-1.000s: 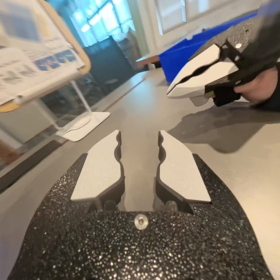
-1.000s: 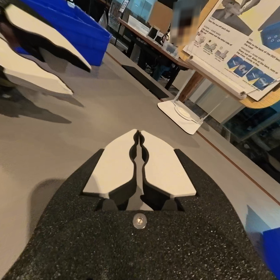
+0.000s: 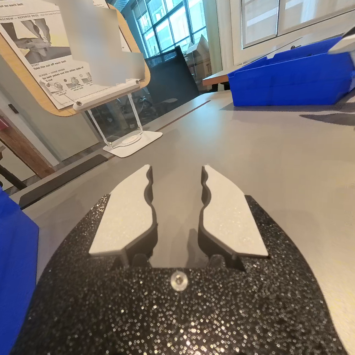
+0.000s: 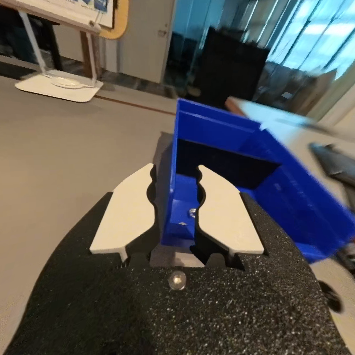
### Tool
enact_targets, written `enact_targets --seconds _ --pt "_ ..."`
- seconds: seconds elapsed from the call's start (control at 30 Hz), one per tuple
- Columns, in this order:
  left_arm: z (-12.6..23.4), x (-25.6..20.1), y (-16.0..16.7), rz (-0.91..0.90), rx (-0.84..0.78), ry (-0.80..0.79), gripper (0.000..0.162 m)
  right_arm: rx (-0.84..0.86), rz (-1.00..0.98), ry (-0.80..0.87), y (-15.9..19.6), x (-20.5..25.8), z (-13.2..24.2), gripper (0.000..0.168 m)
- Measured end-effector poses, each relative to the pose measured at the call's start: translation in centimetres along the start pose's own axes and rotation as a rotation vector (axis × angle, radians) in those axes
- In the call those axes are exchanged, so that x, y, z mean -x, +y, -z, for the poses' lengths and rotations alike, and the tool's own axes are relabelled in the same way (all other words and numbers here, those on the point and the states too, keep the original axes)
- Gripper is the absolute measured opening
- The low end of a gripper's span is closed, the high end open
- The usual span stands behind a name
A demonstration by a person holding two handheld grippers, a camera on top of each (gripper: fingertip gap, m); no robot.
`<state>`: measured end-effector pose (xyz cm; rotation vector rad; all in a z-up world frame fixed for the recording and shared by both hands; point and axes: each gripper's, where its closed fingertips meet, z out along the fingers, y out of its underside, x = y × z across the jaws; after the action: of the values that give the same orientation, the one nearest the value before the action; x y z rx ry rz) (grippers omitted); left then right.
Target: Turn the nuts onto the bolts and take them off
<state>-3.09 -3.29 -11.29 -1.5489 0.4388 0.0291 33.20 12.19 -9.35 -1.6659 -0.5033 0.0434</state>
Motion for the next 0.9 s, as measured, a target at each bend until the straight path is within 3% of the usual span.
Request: enact_targets --seconds 0.2,0.33,0.6,0.9 --pt "0.0 0.1 0.2 0.005 -0.003 0.003 0.048 0.163 -0.112 -0.058 2.2 0.1 -2.1 0.029" --pt "0.1 0.1 0.1 0.011 -0.005 0.004 0.048 0.236 -0.036 -0.025 3.4 0.4 -2.6 0.006" --pt "0.1 0.1 0.0 0.015 -0.011 0.003 0.048 0.184 0.095 0.006 2.5 2.0 -2.4 0.004" --pt "0.3 0.4 -0.2 0.029 -0.022 0.001 0.047 0.097 0.127 -0.199 1.2 7.9 0.1 0.004"
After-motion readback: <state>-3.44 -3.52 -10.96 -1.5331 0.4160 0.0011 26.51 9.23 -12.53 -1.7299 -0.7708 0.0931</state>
